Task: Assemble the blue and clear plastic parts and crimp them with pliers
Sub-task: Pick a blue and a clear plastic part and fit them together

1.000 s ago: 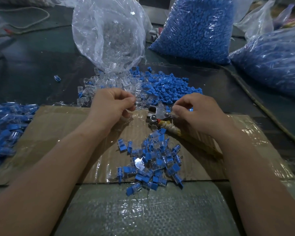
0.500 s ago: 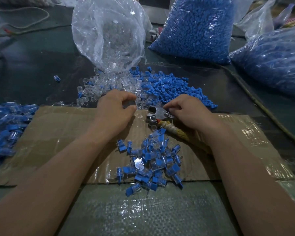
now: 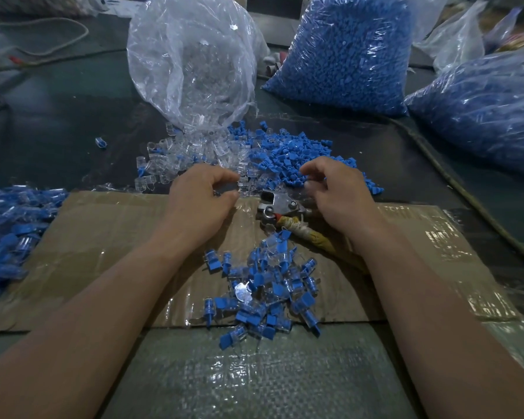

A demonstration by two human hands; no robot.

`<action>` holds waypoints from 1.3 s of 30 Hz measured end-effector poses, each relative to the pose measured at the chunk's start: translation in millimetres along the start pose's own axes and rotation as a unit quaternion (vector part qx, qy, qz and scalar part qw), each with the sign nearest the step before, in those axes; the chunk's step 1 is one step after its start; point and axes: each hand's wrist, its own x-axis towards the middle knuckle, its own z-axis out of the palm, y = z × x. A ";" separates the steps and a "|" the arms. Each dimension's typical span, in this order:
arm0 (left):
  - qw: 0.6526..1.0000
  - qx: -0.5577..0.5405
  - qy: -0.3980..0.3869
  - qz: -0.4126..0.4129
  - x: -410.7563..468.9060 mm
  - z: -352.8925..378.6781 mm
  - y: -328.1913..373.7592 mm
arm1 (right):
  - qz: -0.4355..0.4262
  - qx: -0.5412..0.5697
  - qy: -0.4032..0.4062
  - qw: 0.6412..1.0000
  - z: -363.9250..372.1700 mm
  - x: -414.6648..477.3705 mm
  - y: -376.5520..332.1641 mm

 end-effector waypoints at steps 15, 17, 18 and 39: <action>0.998 0.055 -0.014 -0.002 26.3 6.8 8.5 | -0.028 0.015 0.023 0.999 -2.9 -4.7 -3.5; 0.997 0.073 -0.021 0.008 32.9 10.7 13.4 | -0.028 0.010 0.018 0.999 -3.7 -5.0 -3.0; 0.996 0.083 -0.030 0.009 35.9 12.9 15.6 | -0.029 0.009 0.018 0.999 -3.9 -5.1 -2.9; 0.995 0.100 -0.018 0.015 26.8 12.2 9.2 | -0.039 0.027 0.022 0.999 -3.0 -7.1 -1.6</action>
